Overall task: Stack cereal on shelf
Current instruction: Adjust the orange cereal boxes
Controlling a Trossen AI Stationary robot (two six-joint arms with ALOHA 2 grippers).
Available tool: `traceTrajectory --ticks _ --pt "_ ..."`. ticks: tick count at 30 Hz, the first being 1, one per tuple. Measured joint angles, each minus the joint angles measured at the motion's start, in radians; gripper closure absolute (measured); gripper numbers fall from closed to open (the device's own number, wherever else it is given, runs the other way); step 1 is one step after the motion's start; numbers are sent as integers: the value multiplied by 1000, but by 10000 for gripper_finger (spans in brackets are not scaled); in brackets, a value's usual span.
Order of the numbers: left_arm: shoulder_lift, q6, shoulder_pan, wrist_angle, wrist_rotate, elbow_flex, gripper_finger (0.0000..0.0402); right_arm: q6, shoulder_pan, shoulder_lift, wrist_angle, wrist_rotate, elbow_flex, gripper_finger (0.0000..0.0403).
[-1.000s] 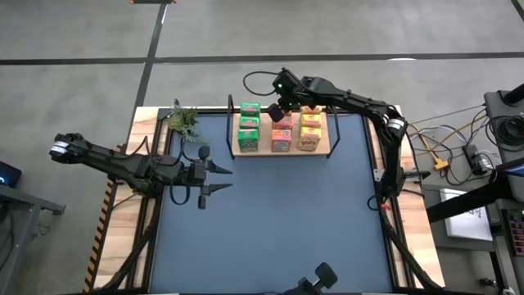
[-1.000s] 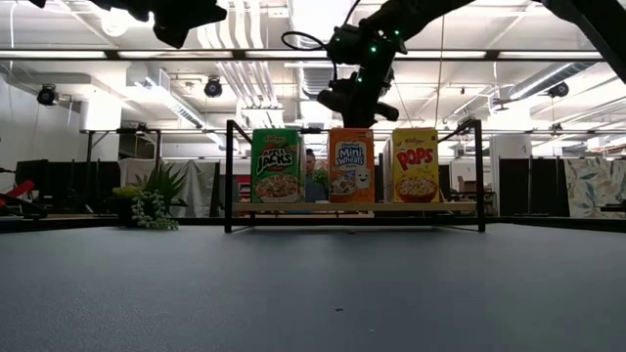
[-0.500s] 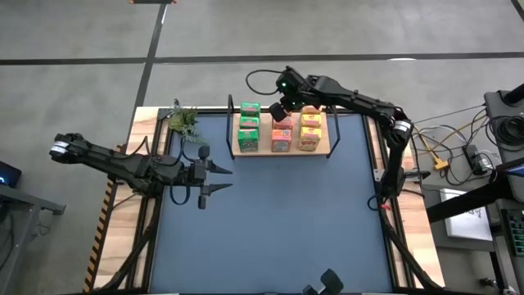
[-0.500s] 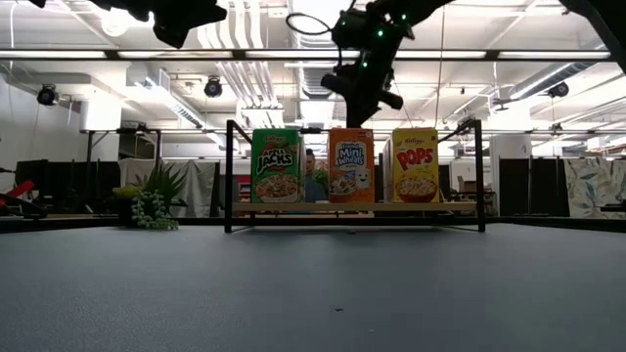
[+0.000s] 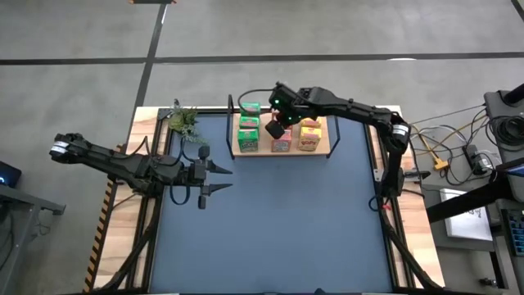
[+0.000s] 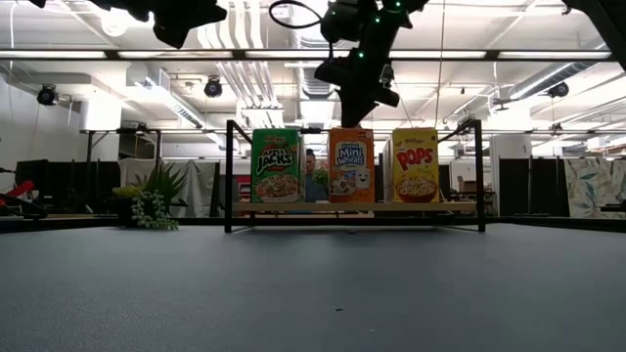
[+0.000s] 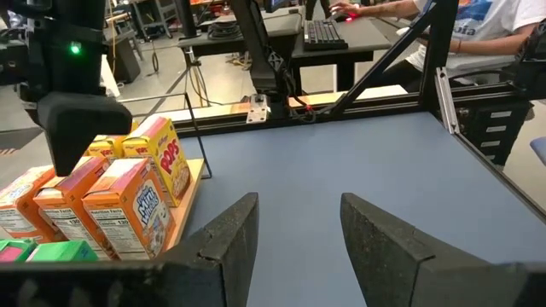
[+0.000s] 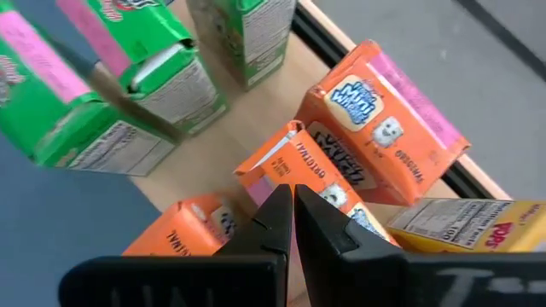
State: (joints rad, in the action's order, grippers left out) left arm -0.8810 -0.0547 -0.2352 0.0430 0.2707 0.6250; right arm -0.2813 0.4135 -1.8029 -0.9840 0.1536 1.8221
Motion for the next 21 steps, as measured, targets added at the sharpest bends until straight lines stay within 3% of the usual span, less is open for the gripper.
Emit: traceTrajectory --ticks 21 --pt "0 0 0 0 0 0 251 -4 -30 -20 32 32 0 394"
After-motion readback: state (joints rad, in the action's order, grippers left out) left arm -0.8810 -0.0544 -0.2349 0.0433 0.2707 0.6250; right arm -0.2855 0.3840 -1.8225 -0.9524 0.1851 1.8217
